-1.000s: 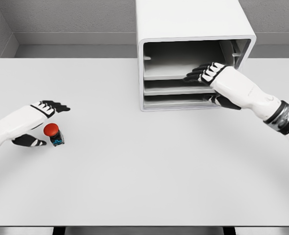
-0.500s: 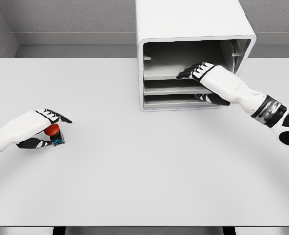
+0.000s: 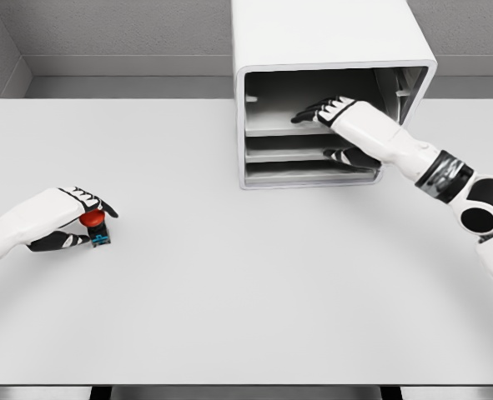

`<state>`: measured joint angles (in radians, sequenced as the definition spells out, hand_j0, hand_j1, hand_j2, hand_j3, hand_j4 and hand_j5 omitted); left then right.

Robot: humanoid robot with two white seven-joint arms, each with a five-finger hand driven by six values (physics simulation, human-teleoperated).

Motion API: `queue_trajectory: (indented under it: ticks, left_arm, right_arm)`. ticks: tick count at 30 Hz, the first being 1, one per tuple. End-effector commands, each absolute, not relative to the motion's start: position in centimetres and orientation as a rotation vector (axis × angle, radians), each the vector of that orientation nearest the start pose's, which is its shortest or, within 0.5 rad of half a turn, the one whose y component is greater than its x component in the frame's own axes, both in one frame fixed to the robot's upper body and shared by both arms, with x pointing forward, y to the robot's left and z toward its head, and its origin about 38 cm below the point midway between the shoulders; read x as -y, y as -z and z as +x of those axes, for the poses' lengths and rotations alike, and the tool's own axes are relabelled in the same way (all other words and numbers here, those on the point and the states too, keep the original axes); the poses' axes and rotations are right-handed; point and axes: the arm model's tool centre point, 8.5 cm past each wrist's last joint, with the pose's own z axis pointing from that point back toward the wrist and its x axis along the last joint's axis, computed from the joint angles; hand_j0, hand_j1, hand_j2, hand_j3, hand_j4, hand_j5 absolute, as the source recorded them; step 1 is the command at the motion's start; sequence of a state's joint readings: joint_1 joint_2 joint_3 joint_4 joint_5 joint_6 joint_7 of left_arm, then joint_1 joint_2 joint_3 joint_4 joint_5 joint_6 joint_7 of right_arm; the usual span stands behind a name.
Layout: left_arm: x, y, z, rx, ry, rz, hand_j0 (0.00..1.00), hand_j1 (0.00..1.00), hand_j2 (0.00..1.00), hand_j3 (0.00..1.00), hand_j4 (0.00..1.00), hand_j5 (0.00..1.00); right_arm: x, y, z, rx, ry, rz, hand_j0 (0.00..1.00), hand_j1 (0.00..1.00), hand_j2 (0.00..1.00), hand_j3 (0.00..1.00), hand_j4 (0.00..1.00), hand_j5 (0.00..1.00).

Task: Slide open multi-storey tabletop storage cabinets and put open load switch and slide close multi-storey tabletop storage cabinets

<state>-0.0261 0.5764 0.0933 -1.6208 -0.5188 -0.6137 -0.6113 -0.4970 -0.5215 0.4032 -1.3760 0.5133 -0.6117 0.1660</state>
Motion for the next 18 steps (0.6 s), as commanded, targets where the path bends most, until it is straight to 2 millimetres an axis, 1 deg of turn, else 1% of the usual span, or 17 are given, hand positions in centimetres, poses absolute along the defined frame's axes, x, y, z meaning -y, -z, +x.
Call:
queue_trajectory:
  ticks: [1, 2, 3, 8, 9, 12, 15, 17, 18]
  left_arm:
    - [-36.0, -14.9, 34.7, 1.451, 1.684, 0.458, 0.63, 0.63, 0.63, 0.63, 0.63, 0.63]
    - [-35.9, -14.9, 34.7, 1.455, 1.684, 0.456, 0.61, 0.61, 0.61, 0.61, 0.61, 0.61]
    - [-35.8, -15.0, 34.7, 1.458, 1.682, 0.455, 0.61, 0.61, 0.61, 0.61, 0.61, 0.61]
    - [-35.9, -15.0, 34.7, 1.459, 1.678, 0.457, 0.58, 0.58, 0.58, 0.58, 0.58, 0.58]
    - [-35.9, -15.0, 34.7, 1.461, 1.677, 0.457, 0.58, 0.58, 0.58, 0.58, 0.58, 0.58]
    - [-36.3, -15.4, 34.7, 1.463, 1.667, 0.475, 0.52, 0.52, 0.52, 0.52, 0.52, 0.52]
    - [-36.3, -15.5, 34.7, 1.464, 1.669, 0.477, 0.49, 0.49, 0.49, 0.49, 0.49, 0.49]
    - [-36.3, -15.5, 34.7, 1.464, 1.669, 0.477, 0.49, 0.49, 0.49, 0.49, 0.49, 0.49]
    - [-36.3, -15.5, 34.7, 1.464, 1.669, 0.477, 0.46, 0.46, 0.46, 0.46, 0.46, 0.46]
  right_arm:
    - [24.6, -19.0, 44.8, 1.914, -1.598, -0.438, 0.81, 0.81, 0.81, 0.81, 0.81, 0.81]
    - [24.3, -18.7, 45.0, 1.912, -1.592, -0.428, 0.81, 0.81, 0.81, 0.81, 0.81, 0.81]
    - [24.2, -18.9, 45.3, 1.913, -1.595, -0.43, 0.81, 0.81, 0.81, 0.81, 0.81, 0.81]
    - [23.8, -18.5, 46.0, 1.894, -1.605, -0.417, 0.81, 0.81, 0.81, 0.81, 0.81, 0.81]
    - [23.7, -18.5, 46.0, 1.896, -1.605, -0.417, 0.81, 0.81, 0.81, 0.81, 0.81, 0.81]
    - [23.7, -18.2, 46.0, 1.886, -1.606, -0.412, 0.81, 0.81, 0.81, 0.81, 0.81, 0.81]
    - [23.7, -17.5, 46.0, 1.866, -1.61, -0.401, 0.81, 0.81, 0.81, 0.81, 0.81, 0.81]
    - [23.7, -17.4, 46.0, 1.864, -1.611, -0.398, 0.81, 0.81, 0.81, 0.81, 0.81, 0.81]
    - [23.6, -17.2, 45.9, 1.86, -1.617, -0.394, 0.81, 0.81, 0.81, 0.81, 0.81, 0.81]
